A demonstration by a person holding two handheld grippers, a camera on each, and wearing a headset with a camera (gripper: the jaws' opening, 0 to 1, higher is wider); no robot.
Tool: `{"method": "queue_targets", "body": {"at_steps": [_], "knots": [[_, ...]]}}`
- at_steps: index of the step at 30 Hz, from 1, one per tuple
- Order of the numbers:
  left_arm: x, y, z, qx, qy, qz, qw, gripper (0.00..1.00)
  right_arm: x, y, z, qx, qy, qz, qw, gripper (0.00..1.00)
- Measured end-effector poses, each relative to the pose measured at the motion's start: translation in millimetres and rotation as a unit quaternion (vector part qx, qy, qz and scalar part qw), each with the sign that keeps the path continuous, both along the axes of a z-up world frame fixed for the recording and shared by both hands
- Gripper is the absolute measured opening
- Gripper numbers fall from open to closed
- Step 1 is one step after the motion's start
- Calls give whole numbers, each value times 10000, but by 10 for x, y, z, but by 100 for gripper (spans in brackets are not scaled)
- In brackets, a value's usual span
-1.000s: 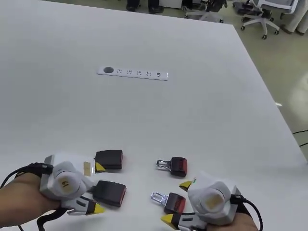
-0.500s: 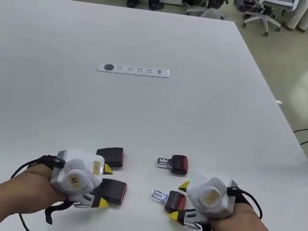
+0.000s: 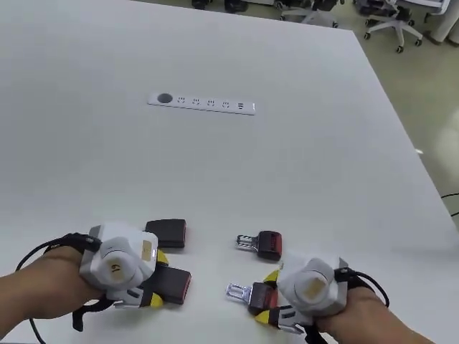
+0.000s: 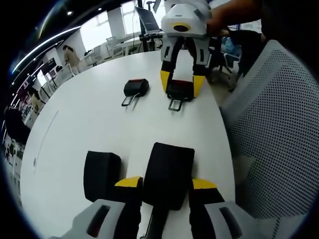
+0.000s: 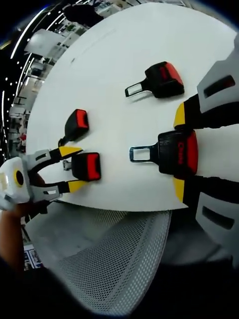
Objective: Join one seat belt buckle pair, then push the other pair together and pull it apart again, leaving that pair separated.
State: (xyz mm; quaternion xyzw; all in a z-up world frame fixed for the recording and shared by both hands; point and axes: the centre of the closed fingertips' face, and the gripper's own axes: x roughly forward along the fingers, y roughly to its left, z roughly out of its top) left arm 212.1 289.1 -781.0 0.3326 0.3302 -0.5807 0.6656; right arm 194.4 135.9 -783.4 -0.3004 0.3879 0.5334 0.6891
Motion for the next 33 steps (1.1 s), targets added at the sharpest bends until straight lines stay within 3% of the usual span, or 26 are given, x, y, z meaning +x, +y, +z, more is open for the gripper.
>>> {"method": "queue_targets", "body": {"at_steps": [4, 10, 26, 33], "knots": [[-16, -4, -3, -58, 100, 218, 9997, 35, 2, 5, -11, -30, 19, 216, 9998, 33], [-35, -3, 5, -65, 64, 262, 9996, 34, 11, 3, -35, -62, 32, 414, 9991, 33], [-50, -6, 19, -118, -14, 142, 9998, 34, -2, 12, 0, 72, 11, 343, 9994, 32], [-46, -8, 16, -140, 31, 144, 9998, 34, 12, 11, -5, 107, 12, 340, 9994, 32]]}}
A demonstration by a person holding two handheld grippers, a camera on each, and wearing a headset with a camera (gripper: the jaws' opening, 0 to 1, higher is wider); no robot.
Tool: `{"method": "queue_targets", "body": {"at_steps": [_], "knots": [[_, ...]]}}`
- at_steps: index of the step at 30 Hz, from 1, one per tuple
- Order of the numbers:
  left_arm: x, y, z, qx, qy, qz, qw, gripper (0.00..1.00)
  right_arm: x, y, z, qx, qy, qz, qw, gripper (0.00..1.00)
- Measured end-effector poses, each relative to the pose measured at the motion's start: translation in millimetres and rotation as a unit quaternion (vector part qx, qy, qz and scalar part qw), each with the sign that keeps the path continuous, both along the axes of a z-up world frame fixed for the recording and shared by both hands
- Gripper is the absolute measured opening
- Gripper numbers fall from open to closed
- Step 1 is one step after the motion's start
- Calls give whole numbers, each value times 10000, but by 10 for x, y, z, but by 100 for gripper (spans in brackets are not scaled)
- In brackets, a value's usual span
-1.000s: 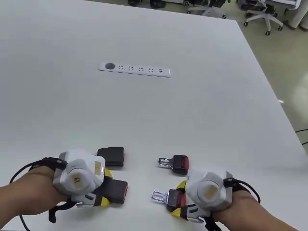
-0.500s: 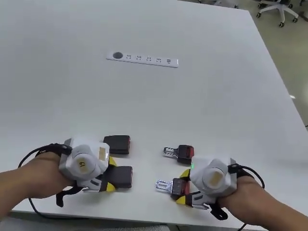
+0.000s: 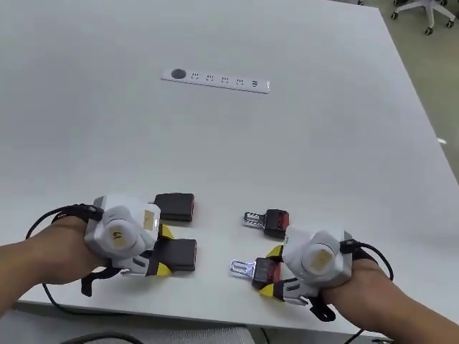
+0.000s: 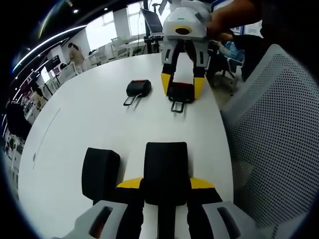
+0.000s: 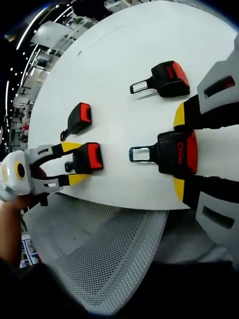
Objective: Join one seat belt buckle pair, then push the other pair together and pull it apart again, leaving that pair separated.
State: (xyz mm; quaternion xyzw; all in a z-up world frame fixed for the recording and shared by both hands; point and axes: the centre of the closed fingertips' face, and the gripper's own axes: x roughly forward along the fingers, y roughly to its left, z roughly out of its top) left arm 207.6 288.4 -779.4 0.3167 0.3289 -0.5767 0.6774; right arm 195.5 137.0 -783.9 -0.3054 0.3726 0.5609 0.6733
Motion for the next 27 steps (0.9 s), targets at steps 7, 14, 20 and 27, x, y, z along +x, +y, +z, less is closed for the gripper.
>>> {"method": "queue_targets", "body": {"at_steps": [7, 14, 20, 27], "knots": [[3, -19, -4, 137, 59, -151, 9998, 33, 6, 7, -5, -24, -3, -69, 10000, 32], [6, -27, -4, 129, 127, -248, 9995, 34, 8, 21, 7, 13, -8, -138, 9999, 32], [13, -27, -6, 100, 115, -237, 9996, 34, 8, 20, 2, -17, -17, -150, 9999, 32], [9, -40, 3, 80, 113, -276, 9995, 34, 26, 49, 5, -11, -21, -158, 9999, 33]]}}
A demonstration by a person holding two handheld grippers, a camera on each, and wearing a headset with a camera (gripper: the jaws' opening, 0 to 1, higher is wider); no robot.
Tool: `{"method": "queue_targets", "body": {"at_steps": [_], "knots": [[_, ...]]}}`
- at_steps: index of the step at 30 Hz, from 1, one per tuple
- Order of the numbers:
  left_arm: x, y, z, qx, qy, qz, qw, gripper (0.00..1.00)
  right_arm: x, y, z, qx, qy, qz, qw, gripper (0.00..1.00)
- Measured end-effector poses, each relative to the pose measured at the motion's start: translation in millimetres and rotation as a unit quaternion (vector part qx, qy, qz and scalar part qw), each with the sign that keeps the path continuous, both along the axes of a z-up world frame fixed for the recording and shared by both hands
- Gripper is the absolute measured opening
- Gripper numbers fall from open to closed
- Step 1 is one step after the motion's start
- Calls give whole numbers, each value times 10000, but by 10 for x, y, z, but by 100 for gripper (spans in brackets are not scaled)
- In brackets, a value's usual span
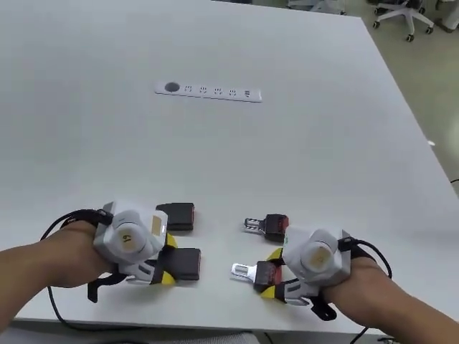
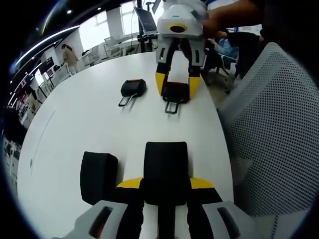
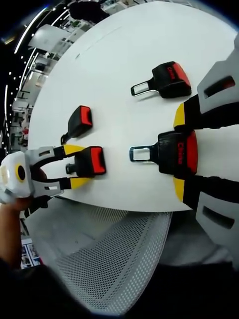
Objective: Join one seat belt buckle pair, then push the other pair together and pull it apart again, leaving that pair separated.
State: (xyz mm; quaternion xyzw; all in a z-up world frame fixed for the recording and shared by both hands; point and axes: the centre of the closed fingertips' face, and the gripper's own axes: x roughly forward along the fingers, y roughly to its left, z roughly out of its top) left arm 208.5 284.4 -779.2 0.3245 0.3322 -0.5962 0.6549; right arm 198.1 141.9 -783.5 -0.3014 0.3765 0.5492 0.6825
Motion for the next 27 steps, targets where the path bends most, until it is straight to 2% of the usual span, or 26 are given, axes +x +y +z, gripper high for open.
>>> {"method": "queue_targets", "body": {"at_steps": [15, 27], "knots": [[9, 7, -24, 73, 47, 2, 10000, 34, 77, 109, -22, -128, -4, 153, 9998, 33], [2, 18, -26, 55, 32, 100, 9999, 34, 83, 514, -3, 40, -55, 252, 9997, 33]]}}
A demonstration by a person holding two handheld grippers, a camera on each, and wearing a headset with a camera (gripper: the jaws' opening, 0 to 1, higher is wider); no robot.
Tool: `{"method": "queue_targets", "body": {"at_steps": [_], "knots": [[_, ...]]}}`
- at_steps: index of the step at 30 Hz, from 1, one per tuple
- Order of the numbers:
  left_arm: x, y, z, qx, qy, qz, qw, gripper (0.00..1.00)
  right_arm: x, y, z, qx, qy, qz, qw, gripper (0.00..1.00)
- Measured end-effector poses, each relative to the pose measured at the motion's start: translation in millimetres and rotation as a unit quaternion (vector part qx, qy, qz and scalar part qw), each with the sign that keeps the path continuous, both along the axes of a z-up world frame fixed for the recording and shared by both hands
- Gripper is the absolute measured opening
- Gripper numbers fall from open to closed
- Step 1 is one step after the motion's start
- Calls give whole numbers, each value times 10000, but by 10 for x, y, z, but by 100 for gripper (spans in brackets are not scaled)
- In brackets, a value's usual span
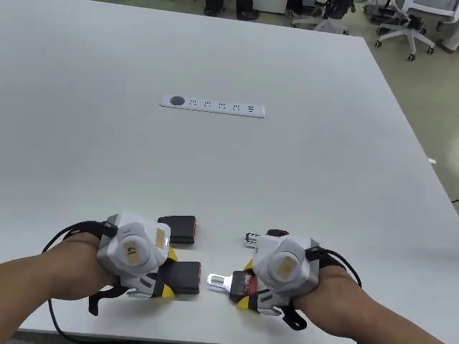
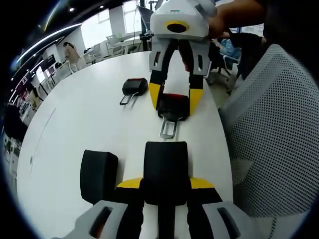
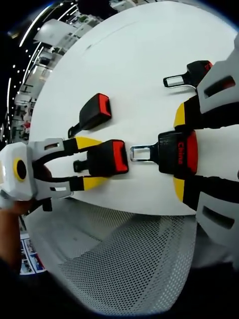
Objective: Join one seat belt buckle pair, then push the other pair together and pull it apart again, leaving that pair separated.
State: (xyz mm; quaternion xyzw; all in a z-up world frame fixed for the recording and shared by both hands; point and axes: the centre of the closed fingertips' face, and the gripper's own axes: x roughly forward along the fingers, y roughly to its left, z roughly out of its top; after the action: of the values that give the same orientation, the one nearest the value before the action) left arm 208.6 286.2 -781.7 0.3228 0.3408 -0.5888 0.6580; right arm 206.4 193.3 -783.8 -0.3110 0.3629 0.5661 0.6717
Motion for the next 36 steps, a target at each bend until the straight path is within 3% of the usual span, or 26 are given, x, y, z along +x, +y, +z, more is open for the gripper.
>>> {"method": "queue_targets", "body": {"at_steps": [11, 19, 29, 33, 36], "knots": [[-3, -6, 14, 12, 6, 15, 10000, 34, 36, 80, 15, -46, -63, 34, 10000, 32], [12, 4, 1, 9, 31, 37, 10000, 34, 46, 107, 25, -67, -163, 247, 9995, 32], [8, -4, 3, 85, 49, -58, 9999, 34, 34, 232, 24, 20, -134, 343, 9993, 33], [-1, -6, 7, 84, 66, -90, 9999, 34, 37, 214, 18, 217, 46, 204, 9995, 32], [-8, -6, 8, 48, 91, -86, 9999, 33, 39, 224, 11, 219, 56, 278, 9994, 32]]}}
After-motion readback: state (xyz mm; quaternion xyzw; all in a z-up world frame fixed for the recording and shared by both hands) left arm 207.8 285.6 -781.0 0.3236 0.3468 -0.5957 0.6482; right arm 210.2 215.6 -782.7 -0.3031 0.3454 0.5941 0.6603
